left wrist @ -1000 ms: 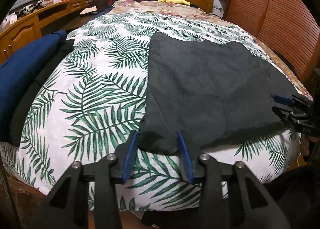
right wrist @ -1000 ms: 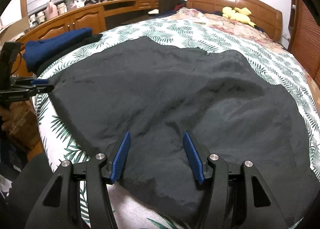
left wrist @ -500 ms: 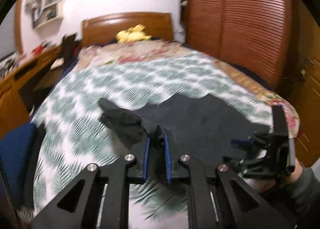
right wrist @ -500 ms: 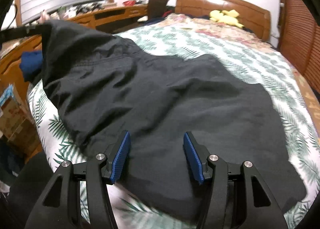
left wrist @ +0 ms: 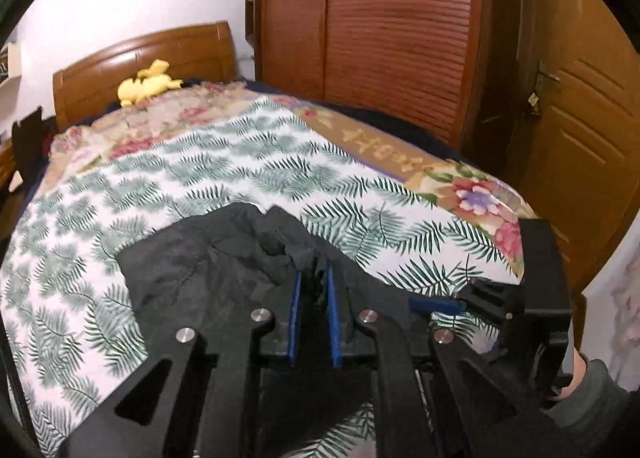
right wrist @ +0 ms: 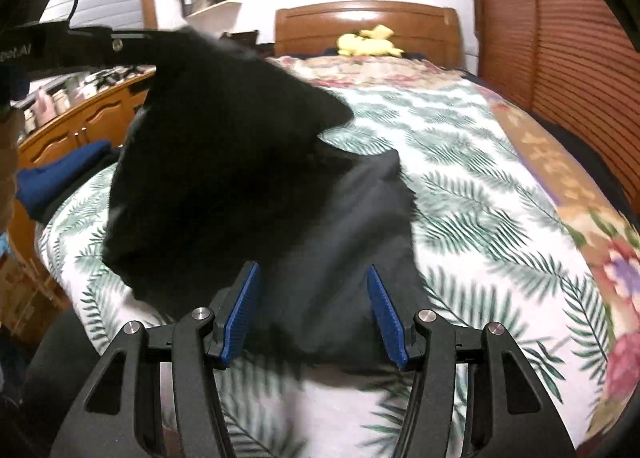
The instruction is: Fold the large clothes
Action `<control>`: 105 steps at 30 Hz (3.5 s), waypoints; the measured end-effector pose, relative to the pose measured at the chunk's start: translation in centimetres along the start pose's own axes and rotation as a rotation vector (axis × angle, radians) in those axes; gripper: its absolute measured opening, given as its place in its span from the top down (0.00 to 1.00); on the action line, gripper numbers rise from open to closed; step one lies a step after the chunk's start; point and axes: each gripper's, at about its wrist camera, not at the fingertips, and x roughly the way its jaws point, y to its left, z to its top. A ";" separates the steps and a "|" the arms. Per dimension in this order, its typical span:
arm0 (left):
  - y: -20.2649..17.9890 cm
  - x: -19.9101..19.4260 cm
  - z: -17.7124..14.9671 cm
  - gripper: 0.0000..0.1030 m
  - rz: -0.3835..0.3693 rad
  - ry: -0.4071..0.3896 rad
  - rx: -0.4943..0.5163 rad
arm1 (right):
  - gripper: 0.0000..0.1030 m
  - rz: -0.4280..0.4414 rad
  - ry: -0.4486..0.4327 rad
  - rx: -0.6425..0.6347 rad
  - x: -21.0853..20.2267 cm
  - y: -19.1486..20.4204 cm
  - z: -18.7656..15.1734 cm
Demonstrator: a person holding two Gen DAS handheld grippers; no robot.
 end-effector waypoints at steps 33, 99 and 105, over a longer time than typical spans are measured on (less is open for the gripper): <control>7.5 -3.4 -10.3 0.76 0.202 0.048 -0.070 | 0.45 0.102 -0.109 0.027 0.2 4.1 4.1; 15.7 1.0 -12.5 0.75 0.133 -0.131 -0.225 | 0.42 -0.082 0.033 -0.138 4.4 2.7 10.9; 16.8 1.1 -13.5 0.75 0.108 -0.125 -0.249 | 0.42 -0.053 0.125 -0.124 10.7 2.1 14.9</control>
